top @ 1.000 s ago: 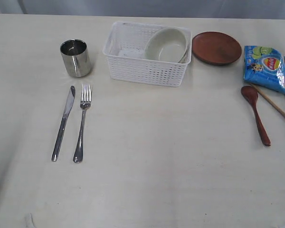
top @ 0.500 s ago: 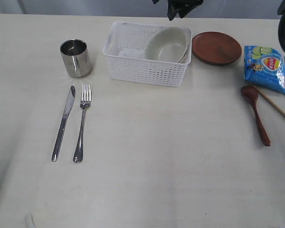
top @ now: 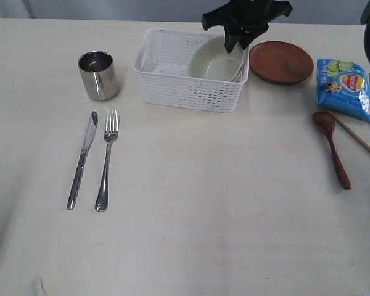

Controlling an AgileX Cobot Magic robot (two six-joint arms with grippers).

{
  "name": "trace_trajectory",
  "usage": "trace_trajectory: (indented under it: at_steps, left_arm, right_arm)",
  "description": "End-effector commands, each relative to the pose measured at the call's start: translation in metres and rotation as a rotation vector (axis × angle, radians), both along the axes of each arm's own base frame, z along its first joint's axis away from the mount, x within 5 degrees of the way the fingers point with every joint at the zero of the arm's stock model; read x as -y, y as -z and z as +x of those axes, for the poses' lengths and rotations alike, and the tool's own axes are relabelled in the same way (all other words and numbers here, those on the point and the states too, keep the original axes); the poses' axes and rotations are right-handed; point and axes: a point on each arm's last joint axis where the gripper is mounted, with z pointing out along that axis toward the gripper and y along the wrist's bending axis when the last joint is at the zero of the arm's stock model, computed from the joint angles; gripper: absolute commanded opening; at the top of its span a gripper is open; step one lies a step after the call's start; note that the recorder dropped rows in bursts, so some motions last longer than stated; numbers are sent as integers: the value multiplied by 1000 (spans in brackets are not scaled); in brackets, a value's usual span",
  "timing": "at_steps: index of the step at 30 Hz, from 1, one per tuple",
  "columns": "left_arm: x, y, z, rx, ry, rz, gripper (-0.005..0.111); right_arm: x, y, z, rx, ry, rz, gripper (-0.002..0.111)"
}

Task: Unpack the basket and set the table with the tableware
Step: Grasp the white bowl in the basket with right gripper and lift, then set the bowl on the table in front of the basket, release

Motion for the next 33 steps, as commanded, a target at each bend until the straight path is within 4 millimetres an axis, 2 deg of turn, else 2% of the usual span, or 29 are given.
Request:
trace_trajectory:
  at_steps: [1,4,6,9,10,11,13,15,18,20,24,28,33]
  left_arm:
    - [0,0,0,11,1,-5,0]
    - [0,0,0,11,1,-5,0]
    - [0,0,0,11,1,-5,0]
    - [0,0,0,11,1,-5,0]
    - [0,0,0,11,1,-5,0]
    - [0,0,0,11,1,-5,0]
    - [0,0,0,11,1,-5,0]
    - [0,0,0,11,1,-5,0]
    - [0,0,0,11,1,-5,0]
    - [0,0,0,11,1,-5,0]
    - [0,0,0,11,1,-5,0]
    - [0,0,0,11,1,-5,0]
    - [0,0,0,11,1,-5,0]
  right_arm:
    - [4,-10,-3,13,10,0,32]
    - [3,-3,-2,-2,10,-1,31]
    - [2,7,-1,-20,10,-8,27]
    - [3,17,1,-36,7,-23,5]
    - [3,17,1,-32,1,-34,0]
    - [4,16,1,-26,0,-43,-1]
    - [4,4,2,4,0,-35,-1]
    - [5,-17,1,51,1,-18,-1]
    - [6,-60,-7,139,3,23,-1]
    - [8,-90,-16,194,-5,60,-1]
    - [10,-129,-38,227,-43,170,-1]
    - [8,-130,-60,160,-92,249,-1]
    - [11,-91,-86,-22,-101,251,-1]
